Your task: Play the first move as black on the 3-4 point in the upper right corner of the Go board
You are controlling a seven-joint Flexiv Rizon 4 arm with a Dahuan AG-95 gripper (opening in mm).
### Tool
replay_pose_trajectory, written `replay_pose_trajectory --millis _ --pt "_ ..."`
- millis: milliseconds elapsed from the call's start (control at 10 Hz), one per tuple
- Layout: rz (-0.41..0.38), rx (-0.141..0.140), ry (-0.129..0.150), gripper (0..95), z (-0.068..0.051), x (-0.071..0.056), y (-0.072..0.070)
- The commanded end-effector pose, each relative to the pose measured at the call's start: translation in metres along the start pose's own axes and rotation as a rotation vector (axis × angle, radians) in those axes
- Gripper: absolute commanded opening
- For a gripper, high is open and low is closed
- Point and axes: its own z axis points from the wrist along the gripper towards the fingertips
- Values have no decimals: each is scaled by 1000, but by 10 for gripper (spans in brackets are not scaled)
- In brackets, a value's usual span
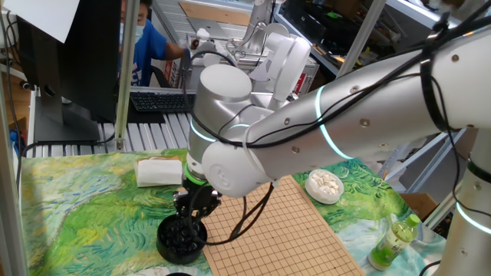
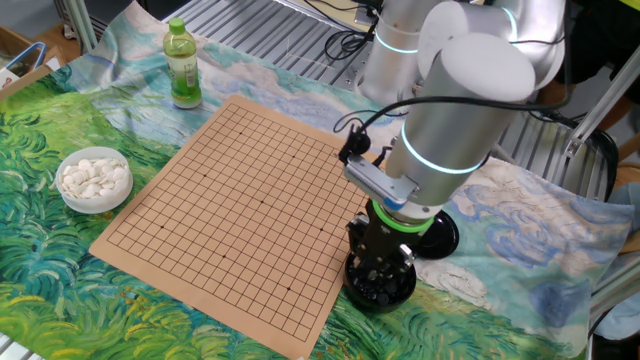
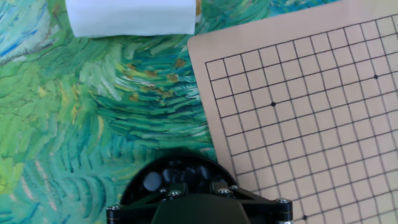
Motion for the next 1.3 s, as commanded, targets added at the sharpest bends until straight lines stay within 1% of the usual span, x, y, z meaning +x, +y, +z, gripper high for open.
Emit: replay_pose_trajectory --millis 100,900,1000,1300 --pt "5 -2 -1 190 4 -1 1" --pt "1 -11 0 190 10 -1 1" --pt "1 -12 0 0 11 -1 2" --pt "0 -16 0 0 16 -2 2"
